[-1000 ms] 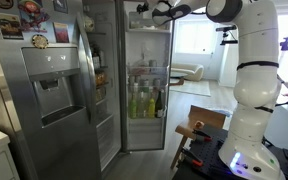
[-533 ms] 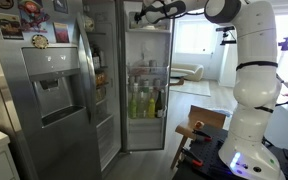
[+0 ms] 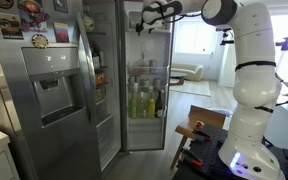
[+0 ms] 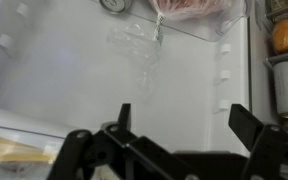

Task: Open the top compartment on the door of the fridge

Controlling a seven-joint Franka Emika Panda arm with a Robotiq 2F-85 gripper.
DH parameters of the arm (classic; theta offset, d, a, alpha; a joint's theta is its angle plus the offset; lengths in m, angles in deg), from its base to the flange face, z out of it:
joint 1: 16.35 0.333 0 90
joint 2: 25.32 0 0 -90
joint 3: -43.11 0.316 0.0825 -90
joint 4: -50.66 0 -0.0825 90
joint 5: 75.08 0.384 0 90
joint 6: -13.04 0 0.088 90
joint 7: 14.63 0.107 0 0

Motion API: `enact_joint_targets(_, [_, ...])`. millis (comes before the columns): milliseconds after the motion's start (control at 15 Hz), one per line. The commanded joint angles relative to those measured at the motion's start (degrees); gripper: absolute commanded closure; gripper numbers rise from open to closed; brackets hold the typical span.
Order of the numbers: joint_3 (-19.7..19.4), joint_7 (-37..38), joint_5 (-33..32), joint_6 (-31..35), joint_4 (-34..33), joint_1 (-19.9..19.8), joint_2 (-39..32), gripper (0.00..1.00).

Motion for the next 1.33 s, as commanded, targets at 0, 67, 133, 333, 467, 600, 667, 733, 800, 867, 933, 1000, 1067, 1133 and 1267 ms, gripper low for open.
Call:
enact_joint_targets(0, [-0.56,-0.38,0.16,-0.97,-2.27,-0.53,-1.36,0.00])
enact_joint_targets(67, [-0.77,-0.13,0.03,-0.88,-2.53,-0.64,-1.66,0.00])
enact_joint_targets(133, [-0.97,0.27,-0.16,-0.26,-2.35,-0.75,-1.70,0.00])
enact_joint_targets(333, [-1.43,2.51,-0.44,3.58,-1.60,-1.11,-2.03,0.00])
enact_joint_targets(467, [-1.35,3.86,-0.23,6.19,-1.39,-1.41,-2.34,0.00])
enact_joint_targets(600, [-1.38,5.10,-0.34,8.64,-1.40,-1.53,-2.75,0.00])
enact_joint_targets(667, [-1.49,5.94,-0.51,9.56,-1.59,-1.52,-3.02,0.00])
enact_joint_targets(733, [-1.65,6.60,-0.79,10.36,-1.62,-1.49,-3.16,0.00])
enact_joint_targets(800, [-1.79,7.53,-1.07,10.98,-1.65,-1.43,-3.24,0.00])
enact_joint_targets(867, [-1.94,8.08,-1.31,11.60,-1.59,-1.40,-3.23,0.00])
enact_joint_targets(933, [-2.18,8.82,-1.67,12.19,-1.54,-1.33,-3.10,0.00])
enact_joint_targets(1000, [-2.38,9.44,-1.88,12.65,-1.53,-1.29,-2.98,0.00])
enact_joint_targets(1067, [-2.59,10.06,-2.19,13.20,-1.52,-1.28,-2.85,0.00])
enact_joint_targets(1133, [-2.79,10.71,-2.41,13.71,-1.56,-1.29,-2.80,0.00])
enact_joint_targets(1267, [-3.26,11.57,-2.59,14.55,-1.81,-1.31,-2.76,0.00])
